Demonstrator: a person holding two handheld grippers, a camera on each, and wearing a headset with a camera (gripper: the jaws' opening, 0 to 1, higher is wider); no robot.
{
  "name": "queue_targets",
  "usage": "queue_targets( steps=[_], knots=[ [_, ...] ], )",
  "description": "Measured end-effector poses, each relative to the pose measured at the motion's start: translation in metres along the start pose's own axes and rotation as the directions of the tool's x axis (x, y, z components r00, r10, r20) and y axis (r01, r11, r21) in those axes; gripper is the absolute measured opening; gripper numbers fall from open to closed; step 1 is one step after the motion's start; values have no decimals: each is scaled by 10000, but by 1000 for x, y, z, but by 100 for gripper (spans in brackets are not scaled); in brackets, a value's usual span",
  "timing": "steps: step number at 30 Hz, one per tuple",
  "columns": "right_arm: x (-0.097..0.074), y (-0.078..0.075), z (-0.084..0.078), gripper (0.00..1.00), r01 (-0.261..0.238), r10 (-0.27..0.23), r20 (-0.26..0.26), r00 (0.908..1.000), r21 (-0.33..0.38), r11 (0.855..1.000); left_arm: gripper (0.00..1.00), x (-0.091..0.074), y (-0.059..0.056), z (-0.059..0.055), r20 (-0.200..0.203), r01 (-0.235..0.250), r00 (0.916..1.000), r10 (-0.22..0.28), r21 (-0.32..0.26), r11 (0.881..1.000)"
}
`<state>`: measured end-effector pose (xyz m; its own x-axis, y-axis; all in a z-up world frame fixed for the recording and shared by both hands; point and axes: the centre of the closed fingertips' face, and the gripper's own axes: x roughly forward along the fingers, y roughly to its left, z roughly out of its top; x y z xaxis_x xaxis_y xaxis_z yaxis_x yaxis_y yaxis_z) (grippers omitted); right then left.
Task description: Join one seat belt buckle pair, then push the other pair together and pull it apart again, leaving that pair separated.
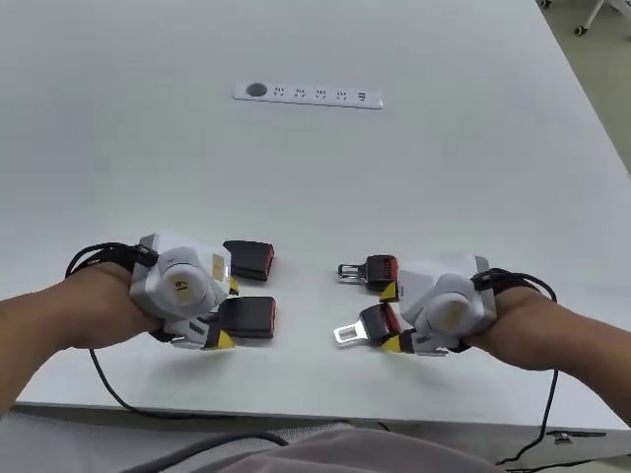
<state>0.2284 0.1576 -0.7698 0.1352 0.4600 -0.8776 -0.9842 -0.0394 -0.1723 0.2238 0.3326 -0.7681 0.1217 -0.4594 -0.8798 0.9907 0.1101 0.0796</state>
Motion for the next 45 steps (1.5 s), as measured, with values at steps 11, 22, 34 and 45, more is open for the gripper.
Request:
queue_targets(
  steps=[11, 22, 34, 45],
  knots=[
    [8, 4, -6, 31, -187, 189, -7, 9998, 1151, 9932, 34, 9, 1, -4, -329, 337, 9990, -318, 586, 9977],
    [13, 2, -9, 32, -645, 508, 669, 9965, 2221, 9729, 34, 11, -1, -5, -362, 527, 9981, -503, 704, 9961],
    [12, 5, -7, 32, -889, 759, 722, 9945, 1987, 9760, 33, 12, -1, -6, -55, 475, 9989, -474, 373, 9982],
    [16, 5, -5, 32, -993, 849, 854, 9927, 1808, 9785, 33, 12, -1, -6, 112, 709, 9974, -713, 283, 9971]
  ],
)
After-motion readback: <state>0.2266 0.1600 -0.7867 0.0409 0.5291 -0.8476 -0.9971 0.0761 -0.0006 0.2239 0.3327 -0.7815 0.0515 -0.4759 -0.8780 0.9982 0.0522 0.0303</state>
